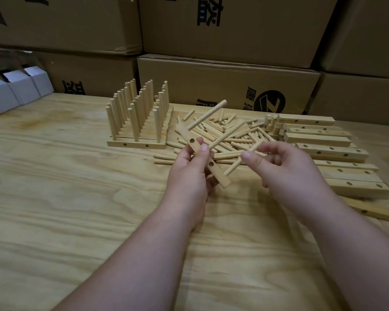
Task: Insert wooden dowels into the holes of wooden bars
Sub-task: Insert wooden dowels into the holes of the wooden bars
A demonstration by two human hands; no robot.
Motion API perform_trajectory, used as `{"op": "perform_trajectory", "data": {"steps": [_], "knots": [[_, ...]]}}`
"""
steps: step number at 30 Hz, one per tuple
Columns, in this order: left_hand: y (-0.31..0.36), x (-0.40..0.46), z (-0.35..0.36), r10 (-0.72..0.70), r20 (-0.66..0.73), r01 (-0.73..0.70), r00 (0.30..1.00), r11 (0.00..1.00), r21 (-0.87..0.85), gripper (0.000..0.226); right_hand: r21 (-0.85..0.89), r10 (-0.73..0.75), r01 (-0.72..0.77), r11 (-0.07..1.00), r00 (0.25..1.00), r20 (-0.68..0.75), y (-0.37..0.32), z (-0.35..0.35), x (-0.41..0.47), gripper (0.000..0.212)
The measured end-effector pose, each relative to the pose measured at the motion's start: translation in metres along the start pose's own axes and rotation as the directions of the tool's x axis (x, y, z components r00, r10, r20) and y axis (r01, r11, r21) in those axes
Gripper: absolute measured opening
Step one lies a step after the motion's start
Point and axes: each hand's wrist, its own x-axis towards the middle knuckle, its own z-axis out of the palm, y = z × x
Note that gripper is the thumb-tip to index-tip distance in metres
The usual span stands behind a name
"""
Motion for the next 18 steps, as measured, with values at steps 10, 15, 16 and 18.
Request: {"op": "perform_trajectory", "data": {"steps": [10, 15, 16, 18], "knots": [[-0.002, -0.001, -0.001, 0.054, 0.068, -0.049, 0.996, 0.996, -0.075, 0.028, -0.009, -0.004, 0.005, 1.0, 0.984, 0.177, 0.01, 0.008, -0.004, 0.006], [-0.002, -0.001, 0.0, 0.042, 0.072, -0.035, 0.997, 0.995, -0.09, 0.028, -0.084, 0.025, -0.009, 0.996, 0.983, 0.182, 0.011, 0.013, -0.002, 0.006], [-0.001, -0.002, -0.001, 0.035, 0.069, -0.029, 0.997, 0.996, -0.088, 0.028, -0.104, 0.029, -0.011, 0.994, 0.985, 0.169, 0.011, 0.014, -0.001, 0.004], [-0.002, 0.0, -0.002, 0.029, 0.06, -0.022, 0.998, 0.994, -0.107, 0.024, -0.14, 0.025, -0.004, 0.99, 0.99, 0.142, 0.008, 0.017, 0.003, 0.007]]}}
